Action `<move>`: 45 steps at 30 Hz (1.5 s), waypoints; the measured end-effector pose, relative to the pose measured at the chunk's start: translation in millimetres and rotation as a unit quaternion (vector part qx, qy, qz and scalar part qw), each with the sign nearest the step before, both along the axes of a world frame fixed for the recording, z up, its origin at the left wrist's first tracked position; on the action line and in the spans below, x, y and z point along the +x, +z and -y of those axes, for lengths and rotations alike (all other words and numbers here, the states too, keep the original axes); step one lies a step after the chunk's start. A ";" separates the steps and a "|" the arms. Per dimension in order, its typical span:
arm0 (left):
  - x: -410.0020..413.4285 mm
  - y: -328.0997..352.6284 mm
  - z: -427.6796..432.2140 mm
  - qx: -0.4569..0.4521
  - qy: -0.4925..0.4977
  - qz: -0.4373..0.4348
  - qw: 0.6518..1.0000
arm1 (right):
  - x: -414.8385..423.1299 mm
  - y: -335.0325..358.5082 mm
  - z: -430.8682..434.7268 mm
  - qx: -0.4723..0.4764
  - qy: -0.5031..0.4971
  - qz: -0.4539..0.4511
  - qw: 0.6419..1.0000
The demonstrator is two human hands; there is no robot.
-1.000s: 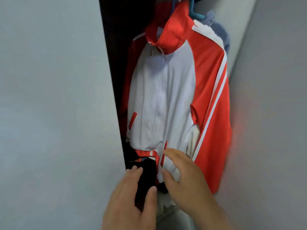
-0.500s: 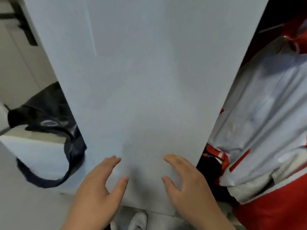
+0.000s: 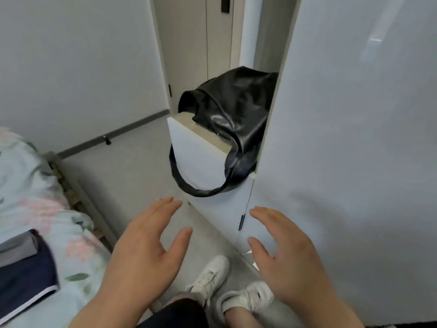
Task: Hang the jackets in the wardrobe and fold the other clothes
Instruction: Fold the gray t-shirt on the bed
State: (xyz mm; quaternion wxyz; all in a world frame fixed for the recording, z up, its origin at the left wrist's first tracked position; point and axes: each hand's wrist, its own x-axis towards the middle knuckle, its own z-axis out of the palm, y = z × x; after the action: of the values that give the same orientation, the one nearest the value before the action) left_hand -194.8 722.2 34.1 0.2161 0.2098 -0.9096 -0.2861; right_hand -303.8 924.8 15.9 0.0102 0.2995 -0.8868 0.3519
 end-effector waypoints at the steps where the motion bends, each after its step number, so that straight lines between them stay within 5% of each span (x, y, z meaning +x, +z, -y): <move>1: 10.2 -3.0 7.3 -0.001 0.016 -0.001 1.000 | 2.4 -1.5 11.6 0.009 0.016 0.006 1.000; 18: 227.4 -37.9 124.1 -0.019 0.144 0.029 0.989 | 131.5 -6.4 189.7 0.087 0.253 -0.051 0.962; 32: 420.1 -112.9 249.0 0.073 0.386 0.126 0.911 | 261.6 -92.0 380.8 0.167 0.463 -0.014 0.870; 41: 505.8 -139.3 310.6 -0.020 0.445 0.286 0.849 | 328.9 -109.5 460.1 0.176 0.516 -0.015 0.838; 45: 521.3 -154.4 317.5 -0.060 0.439 0.252 0.861 | 354.2 -119.8 478.9 0.181 0.538 -0.019 0.823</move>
State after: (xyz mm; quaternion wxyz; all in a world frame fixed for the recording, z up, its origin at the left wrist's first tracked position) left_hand 326.5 404.7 -120.3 0.0950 0.6387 -0.7623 -0.0444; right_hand 50.4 445.9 -103.9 -0.2184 0.7318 -0.6326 0.1290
